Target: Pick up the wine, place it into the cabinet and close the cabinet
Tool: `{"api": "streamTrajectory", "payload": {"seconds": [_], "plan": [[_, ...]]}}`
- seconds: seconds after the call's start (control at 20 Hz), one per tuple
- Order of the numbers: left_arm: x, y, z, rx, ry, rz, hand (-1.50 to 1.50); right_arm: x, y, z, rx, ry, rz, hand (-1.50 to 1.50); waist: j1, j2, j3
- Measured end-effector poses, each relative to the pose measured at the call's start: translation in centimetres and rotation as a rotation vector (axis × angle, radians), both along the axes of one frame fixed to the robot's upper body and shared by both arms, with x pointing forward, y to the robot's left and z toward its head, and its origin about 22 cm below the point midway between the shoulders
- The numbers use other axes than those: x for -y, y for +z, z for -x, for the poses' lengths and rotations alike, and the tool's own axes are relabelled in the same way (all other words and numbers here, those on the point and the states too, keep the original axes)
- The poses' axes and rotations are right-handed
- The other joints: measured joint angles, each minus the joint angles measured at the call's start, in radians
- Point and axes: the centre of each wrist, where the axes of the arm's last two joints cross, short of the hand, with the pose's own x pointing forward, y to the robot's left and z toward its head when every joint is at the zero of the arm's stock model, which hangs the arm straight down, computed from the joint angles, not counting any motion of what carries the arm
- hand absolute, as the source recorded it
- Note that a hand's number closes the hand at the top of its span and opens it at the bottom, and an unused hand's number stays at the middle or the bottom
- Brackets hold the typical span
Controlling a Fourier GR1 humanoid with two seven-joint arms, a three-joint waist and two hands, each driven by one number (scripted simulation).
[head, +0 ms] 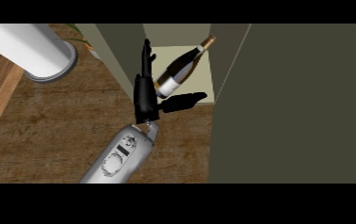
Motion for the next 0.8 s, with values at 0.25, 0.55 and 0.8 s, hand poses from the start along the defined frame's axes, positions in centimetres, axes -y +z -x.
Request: {"api": "streamTrajectory", "payload": {"seconds": [0.25, 0.55, 0.8], "plan": [[-0.7, 0.0, 0.6, 0.066, -0.095, 0.08, -1.5, -0.3, -0.1, 0.4, -0.017, -0.006, -0.011, -1.5, 0.015, -0.004, 0.002], [-1.6, 0.1, 3.1, 0.09, -0.165, 0.146, -1.5, 0.0, 0.0, 0.6, -0.03, -0.044, 0.012, -1.5, 0.03, -0.008, 0.004], [-4.6, -0.1, 5.5, 0.093, -0.217, 0.141, -1.5, 0.5, 0.4, 0.4, -0.032, -0.07, 0.051, -1.5, 0.038, -0.009, 0.004]]}}
